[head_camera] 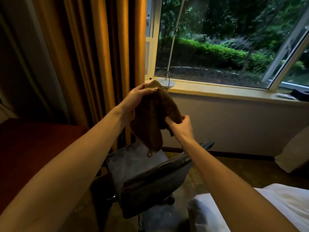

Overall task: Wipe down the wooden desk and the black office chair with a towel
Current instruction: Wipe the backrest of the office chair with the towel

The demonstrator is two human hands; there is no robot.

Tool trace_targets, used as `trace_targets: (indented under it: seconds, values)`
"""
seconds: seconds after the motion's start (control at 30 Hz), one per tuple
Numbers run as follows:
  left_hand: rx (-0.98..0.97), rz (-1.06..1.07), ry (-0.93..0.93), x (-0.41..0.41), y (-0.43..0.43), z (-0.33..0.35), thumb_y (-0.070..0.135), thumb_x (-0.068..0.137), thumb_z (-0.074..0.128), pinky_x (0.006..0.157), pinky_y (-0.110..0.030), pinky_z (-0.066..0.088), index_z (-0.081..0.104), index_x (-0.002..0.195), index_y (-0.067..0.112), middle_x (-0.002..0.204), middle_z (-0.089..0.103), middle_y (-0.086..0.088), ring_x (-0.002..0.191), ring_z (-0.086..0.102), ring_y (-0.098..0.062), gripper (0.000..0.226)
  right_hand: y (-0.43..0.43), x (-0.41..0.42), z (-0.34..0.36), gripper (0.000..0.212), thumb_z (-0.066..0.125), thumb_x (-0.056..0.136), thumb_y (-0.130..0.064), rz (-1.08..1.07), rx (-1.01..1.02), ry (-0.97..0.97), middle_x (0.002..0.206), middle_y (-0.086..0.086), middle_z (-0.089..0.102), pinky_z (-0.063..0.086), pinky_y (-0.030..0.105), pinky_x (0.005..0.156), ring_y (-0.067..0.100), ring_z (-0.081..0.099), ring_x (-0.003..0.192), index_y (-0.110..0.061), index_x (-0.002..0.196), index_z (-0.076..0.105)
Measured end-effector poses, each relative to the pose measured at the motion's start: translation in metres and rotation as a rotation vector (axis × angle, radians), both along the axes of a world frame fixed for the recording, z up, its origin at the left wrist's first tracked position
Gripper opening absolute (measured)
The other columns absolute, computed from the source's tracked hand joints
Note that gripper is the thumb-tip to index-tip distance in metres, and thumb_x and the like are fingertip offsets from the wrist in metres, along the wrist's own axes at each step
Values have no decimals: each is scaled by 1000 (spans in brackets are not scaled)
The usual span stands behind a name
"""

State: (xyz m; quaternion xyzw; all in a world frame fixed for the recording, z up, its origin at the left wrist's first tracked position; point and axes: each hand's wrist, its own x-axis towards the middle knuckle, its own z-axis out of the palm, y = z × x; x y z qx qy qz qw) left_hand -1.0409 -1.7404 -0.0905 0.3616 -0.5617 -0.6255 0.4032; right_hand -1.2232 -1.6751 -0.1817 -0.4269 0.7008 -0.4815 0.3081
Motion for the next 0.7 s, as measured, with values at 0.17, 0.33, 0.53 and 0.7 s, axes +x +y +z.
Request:
trace_targets:
  seconds: [0.17, 0.33, 0.53, 0.7]
  values:
    - [117, 89, 95, -56, -29, -6, 33, 98, 65, 84, -37, 54, 63, 131, 24, 115, 71, -5, 108, 68, -22, 34, -37, -55, -12, 120, 76, 64, -79, -105, 205, -344, 141, 12, 52, 48, 51, 101, 31, 57, 122, -9, 152, 33]
    - [284, 172, 224, -106, -68, -13, 37, 101, 59, 79, -35, 55, 71, 115, 9, 91, 71, -8, 83, 70, -22, 33, -76, -111, -2, 82, 77, 70, -72, 164, 144, -716, 112, 7, 77, 49, 52, 105, 26, 70, 108, -16, 128, 63]
    - [288, 222, 250, -132, -95, -19, 35, 93, 60, 87, -41, 50, 72, 89, 16, 87, 67, -6, 83, 65, -22, 22, -124, -154, 21, 39, 70, 95, -32, 267, -21, -965, 119, 17, 72, 54, 44, 101, 29, 70, 111, -6, 124, 67]
    - [125, 445, -34, -120, -111, -15, 20, 91, 70, 84, -37, 53, 69, 122, 12, 103, 71, -7, 101, 67, -26, 32, -163, -164, 28, 83, 72, 91, -38, 203, -39, -518, 142, 13, 52, 57, 47, 95, 27, 61, 117, -19, 158, 27]
